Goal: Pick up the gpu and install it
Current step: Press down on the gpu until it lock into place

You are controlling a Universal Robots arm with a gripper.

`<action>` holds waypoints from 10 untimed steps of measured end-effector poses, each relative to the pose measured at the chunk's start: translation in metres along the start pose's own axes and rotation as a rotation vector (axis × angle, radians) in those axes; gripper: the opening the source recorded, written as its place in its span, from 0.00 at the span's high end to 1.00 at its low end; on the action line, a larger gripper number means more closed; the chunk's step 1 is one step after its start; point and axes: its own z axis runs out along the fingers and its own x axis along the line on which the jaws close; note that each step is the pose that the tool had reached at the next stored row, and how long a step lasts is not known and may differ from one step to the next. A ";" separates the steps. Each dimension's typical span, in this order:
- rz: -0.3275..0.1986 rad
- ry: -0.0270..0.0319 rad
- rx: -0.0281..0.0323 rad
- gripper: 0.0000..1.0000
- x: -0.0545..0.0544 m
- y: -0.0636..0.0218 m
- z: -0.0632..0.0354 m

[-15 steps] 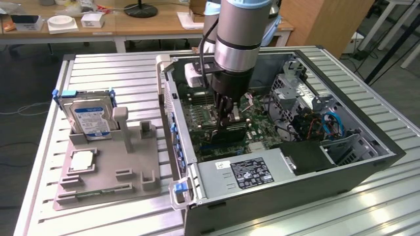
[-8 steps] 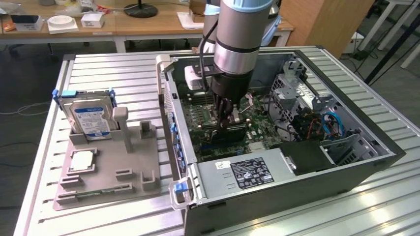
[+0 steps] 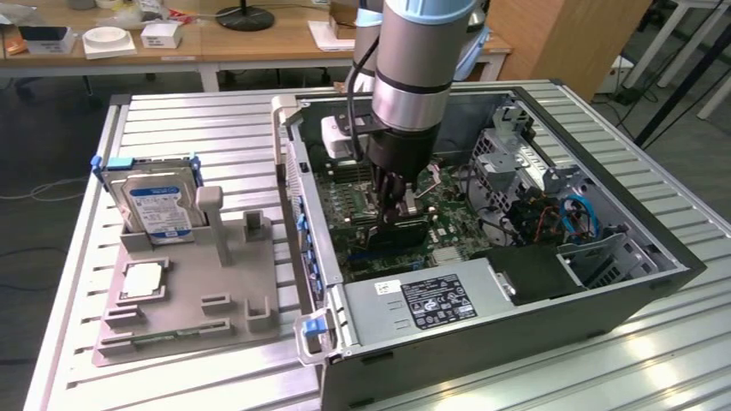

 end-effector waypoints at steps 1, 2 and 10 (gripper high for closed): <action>0.000 -0.0002 0.0001 0.89 0.000 0.0000 0.0004; 0.000 -0.0002 0.0001 0.89 0.000 0.0000 0.0008; 0.000 0.0002 0.0001 0.89 0.000 0.0000 0.0020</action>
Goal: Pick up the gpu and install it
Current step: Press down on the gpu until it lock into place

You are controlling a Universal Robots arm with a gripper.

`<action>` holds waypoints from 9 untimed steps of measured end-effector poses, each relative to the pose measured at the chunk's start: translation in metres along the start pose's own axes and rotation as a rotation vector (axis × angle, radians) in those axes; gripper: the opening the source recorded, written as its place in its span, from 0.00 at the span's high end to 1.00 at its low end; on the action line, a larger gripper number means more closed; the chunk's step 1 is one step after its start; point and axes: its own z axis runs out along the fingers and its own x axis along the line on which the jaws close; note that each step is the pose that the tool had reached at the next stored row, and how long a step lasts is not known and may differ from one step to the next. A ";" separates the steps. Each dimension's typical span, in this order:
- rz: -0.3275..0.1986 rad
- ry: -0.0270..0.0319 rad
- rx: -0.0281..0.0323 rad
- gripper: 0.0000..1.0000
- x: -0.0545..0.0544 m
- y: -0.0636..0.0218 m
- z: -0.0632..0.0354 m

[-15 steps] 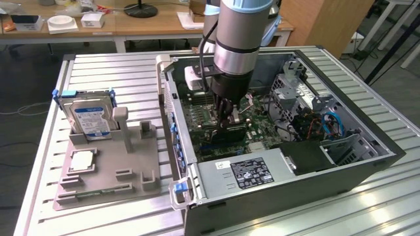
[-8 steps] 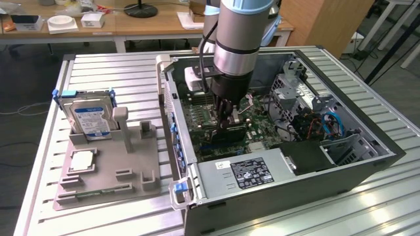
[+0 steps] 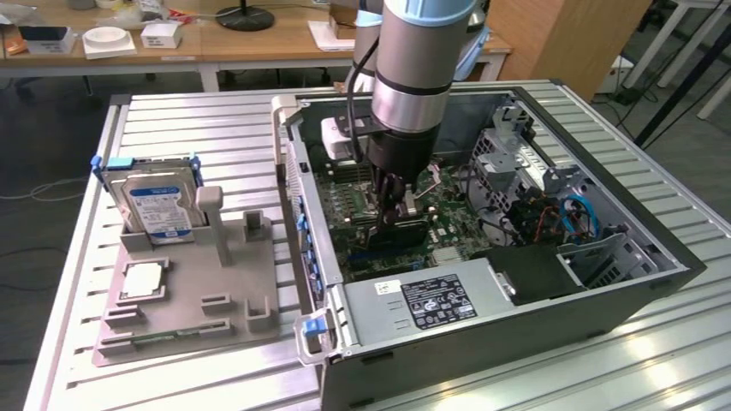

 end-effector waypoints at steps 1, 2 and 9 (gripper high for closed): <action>0.000 0.0005 -0.0002 0.89 0.000 0.0000 0.0003; 0.000 0.0010 -0.0003 0.89 0.000 0.0000 0.0006; 0.000 0.0027 -0.0003 0.89 0.000 0.0001 0.0026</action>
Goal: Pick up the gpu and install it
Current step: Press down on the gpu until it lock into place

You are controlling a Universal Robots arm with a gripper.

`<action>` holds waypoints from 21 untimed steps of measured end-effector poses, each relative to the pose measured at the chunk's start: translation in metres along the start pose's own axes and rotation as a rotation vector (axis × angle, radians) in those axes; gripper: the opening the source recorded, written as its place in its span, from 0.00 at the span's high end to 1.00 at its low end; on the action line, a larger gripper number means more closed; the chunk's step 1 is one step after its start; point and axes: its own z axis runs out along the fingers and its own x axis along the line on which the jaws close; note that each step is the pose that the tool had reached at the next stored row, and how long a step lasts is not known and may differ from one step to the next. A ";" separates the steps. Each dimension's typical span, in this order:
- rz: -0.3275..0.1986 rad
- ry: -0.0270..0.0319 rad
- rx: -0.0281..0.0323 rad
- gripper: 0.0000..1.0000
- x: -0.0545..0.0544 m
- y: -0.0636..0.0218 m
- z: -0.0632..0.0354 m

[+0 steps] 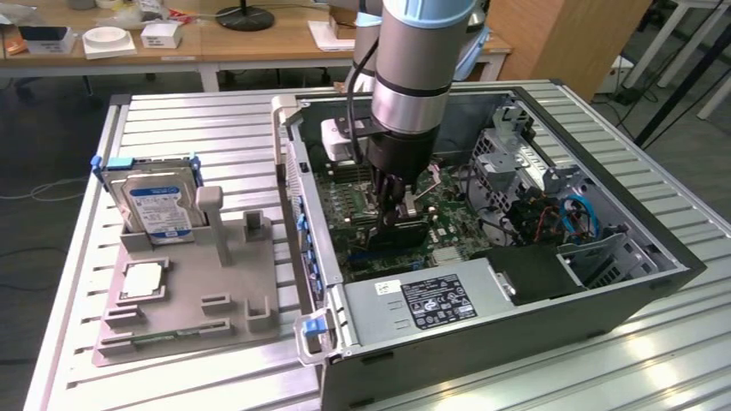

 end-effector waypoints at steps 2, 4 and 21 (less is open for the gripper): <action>0.000 -0.0006 0.0003 0.89 0.000 0.0000 -0.0003; 0.000 -0.0023 0.0015 0.89 0.000 -0.0001 -0.0038; -0.001 -0.0008 -0.0201 0.89 -0.004 0.0338 -0.0290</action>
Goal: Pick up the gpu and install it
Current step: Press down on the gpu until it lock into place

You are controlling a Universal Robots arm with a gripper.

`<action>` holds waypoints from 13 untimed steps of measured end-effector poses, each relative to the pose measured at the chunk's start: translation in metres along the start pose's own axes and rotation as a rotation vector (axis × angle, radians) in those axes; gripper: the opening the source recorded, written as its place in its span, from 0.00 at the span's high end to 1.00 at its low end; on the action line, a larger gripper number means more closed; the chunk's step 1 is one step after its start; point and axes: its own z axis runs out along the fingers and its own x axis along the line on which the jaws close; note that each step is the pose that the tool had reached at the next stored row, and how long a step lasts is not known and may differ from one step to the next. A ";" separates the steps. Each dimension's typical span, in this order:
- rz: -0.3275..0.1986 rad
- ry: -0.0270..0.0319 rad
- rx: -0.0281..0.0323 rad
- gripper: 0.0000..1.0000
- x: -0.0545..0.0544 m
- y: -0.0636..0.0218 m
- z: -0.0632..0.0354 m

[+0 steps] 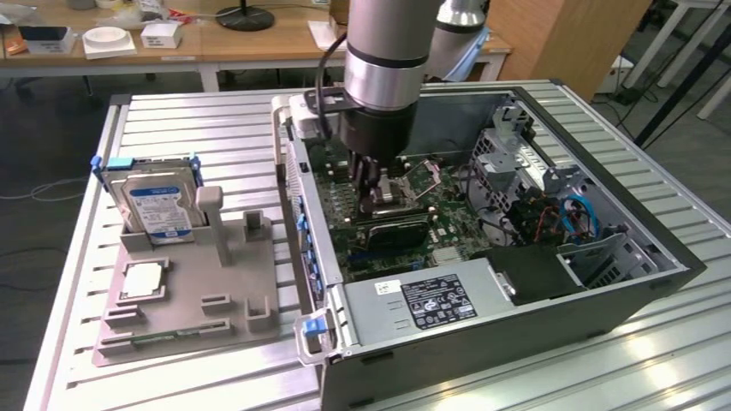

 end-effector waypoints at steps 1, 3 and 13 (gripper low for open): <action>0.000 0.0001 -0.0003 0.89 -0.001 0.0029 0.0000; 0.000 0.0001 -0.0004 0.89 -0.003 0.0082 -0.0001; 0.000 -0.0004 -0.0003 0.89 -0.017 0.0313 -0.0004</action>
